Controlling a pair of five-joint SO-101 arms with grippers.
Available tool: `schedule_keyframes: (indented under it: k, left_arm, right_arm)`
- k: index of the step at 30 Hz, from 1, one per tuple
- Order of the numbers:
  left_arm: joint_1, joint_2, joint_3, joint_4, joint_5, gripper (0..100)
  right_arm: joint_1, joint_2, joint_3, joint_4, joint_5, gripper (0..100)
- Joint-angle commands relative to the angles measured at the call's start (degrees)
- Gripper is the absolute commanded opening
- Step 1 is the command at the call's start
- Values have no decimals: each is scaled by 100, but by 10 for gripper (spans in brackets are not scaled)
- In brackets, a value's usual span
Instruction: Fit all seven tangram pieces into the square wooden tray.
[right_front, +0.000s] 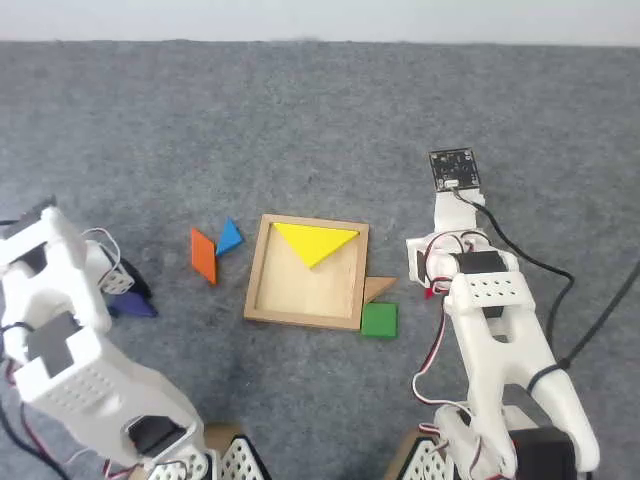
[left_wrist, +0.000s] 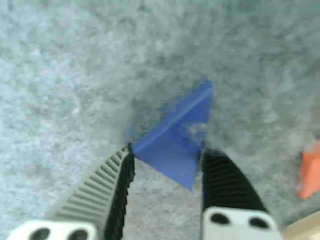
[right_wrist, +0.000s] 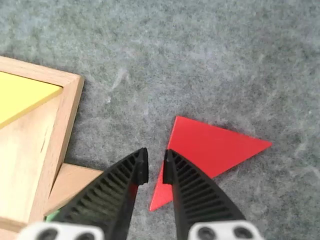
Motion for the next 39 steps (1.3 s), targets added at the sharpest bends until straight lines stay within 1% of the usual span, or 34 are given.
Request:
schedule_keyframes:
  k: [1, 4, 10, 15, 18, 20, 22, 26, 29, 34, 39]
  left_arm:
    - [0, 35, -215, -97, 70, 102]
    - [0, 35, -215, -88, 70, 78]
    - [-9, 35, -242, 9, 44, 84]
    - [-114, 35, -884, 993, -659, 169]
    - [-404, 35, -1429, 1363, -818, 186]
    - [-580, 70, -1701, 1354, -932, 188]
    - [-607, 97, -1824, 1336, -1143, 188]
    - [-501, 97, -1833, 1090, -1451, 188]
    - [-475, 97, -1833, 1055, -1662, 188]
    - [-519, 105, -1824, 835, -2066, 189]
    - [-510, 105, -1613, 703, -2189, 189]
  right_arm:
    - [22, -312, -44, 40, 79, 62]
    - [22, -312, -44, 40, 88, 61]
    - [22, -312, -44, 40, 88, 61]
    - [22, -312, -44, 40, 97, 61]
    - [22, -312, -44, 48, 97, 61]
    - [22, -312, -44, 48, 97, 61]
    - [22, -312, -44, 48, 105, 62]
    - [13, -312, -44, 48, 105, 62]
    - [22, -312, -44, 48, 105, 62]
    - [22, -312, -44, 48, 105, 62]
    - [22, -312, -44, 48, 105, 62]
